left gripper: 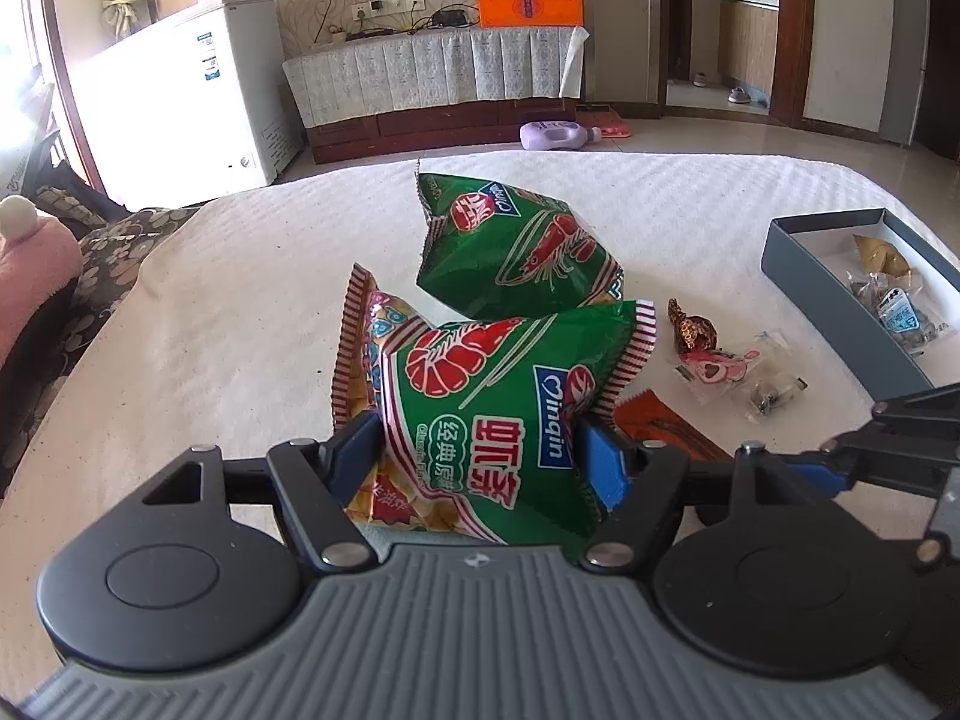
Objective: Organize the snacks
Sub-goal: 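Grasp orange candy bar with right tool while left tool holds green bag, then carry green bag with left tool while right tool carries candy bar to box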
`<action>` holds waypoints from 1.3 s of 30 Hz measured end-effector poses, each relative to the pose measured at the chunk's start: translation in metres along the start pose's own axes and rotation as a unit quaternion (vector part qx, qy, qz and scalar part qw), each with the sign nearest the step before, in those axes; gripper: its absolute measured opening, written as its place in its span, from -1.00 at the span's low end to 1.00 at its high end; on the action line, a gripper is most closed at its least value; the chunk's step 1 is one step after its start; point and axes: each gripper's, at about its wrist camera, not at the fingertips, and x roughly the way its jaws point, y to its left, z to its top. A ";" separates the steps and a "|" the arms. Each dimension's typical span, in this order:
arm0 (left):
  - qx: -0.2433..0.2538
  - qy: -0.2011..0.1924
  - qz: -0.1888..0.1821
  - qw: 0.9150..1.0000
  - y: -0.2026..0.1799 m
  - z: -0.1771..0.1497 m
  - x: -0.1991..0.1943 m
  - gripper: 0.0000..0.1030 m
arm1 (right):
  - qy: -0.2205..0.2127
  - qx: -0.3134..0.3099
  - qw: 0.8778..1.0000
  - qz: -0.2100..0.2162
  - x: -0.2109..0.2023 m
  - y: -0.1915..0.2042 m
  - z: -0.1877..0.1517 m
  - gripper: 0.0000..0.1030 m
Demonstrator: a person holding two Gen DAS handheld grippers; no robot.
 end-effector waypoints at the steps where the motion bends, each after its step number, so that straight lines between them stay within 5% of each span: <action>1: 0.000 -0.001 0.000 1.000 0.000 0.000 0.000 0.45 | 0.002 -0.001 1.000 0.000 -0.003 0.000 -0.001 -0.53; 39: 0.028 -0.075 -0.001 0.997 -0.026 -0.011 -0.057 0.36 | -0.128 0.118 0.984 0.024 -0.105 -0.027 -0.034 -0.53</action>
